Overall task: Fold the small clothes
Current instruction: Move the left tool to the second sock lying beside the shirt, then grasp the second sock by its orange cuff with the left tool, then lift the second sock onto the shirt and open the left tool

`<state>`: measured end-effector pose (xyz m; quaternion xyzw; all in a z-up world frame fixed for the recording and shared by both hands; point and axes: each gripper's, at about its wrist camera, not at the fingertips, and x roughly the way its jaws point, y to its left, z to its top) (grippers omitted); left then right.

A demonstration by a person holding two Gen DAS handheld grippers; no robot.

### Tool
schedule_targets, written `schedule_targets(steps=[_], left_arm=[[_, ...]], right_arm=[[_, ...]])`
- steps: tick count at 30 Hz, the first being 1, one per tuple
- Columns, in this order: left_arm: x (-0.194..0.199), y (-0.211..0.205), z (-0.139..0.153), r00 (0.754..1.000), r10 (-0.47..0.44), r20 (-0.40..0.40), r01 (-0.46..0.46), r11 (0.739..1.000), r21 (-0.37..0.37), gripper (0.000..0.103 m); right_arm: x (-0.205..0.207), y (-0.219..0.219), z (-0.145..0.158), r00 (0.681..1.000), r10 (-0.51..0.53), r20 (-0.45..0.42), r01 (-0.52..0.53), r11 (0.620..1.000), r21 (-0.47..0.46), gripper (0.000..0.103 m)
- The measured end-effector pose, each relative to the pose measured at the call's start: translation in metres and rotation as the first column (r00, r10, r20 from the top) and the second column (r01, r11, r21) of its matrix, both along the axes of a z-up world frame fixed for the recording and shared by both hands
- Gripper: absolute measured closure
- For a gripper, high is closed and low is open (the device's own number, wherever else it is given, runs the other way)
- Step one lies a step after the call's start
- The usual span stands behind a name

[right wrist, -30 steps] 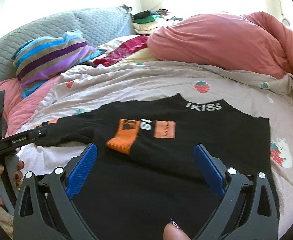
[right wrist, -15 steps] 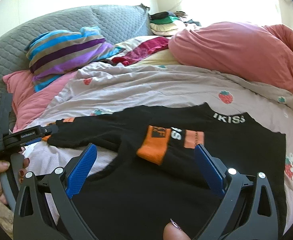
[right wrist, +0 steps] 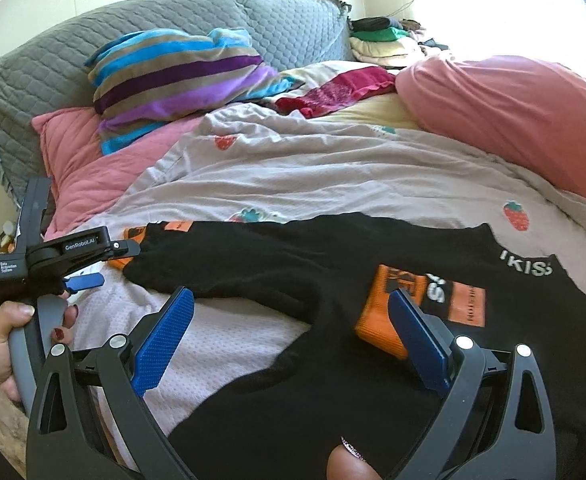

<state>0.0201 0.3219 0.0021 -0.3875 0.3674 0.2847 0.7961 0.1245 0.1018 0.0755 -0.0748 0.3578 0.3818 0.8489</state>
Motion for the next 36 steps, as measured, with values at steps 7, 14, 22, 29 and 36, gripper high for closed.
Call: schedule_targets(steps=[7, 14, 22, 29, 36], left_arm=[[-0.004, 0.017, -0.011, 0.994, 0.107, -0.017, -0.107, 0.994, -0.008, 0.028], [0.007, 0.037, -0.018, 0.982, 0.183, -0.049, -0.184, 0.983, -0.006, 0.052], [0.014, 0.045, -0.013, 0.983, 0.183, -0.014, -0.183, 0.983, 0.007, 0.096], [0.004, 0.026, 0.016, 0.986, 0.094, 0.137, -0.103, 0.993, 0.063, 0.097], [0.012, -0.005, 0.038, 0.982, -0.02, 0.189, -0.013, 0.985, 0.172, 0.097]], right_arm=[[0.002, 0.011, -0.004, 1.0, 0.012, -0.019, -0.012, 1.0, 0.017, 0.006], [0.001, 0.018, -0.01, 0.999, 0.02, -0.04, -0.019, 0.999, 0.033, 0.006], [0.005, 0.02, -0.012, 0.999, 0.005, -0.048, -0.002, 0.999, 0.052, 0.006], [0.009, 0.004, -0.016, 0.995, -0.038, -0.091, 0.046, 0.995, 0.09, 0.006], [0.014, -0.022, -0.019, 0.987, -0.114, -0.113, 0.125, 0.988, 0.096, 0.006]])
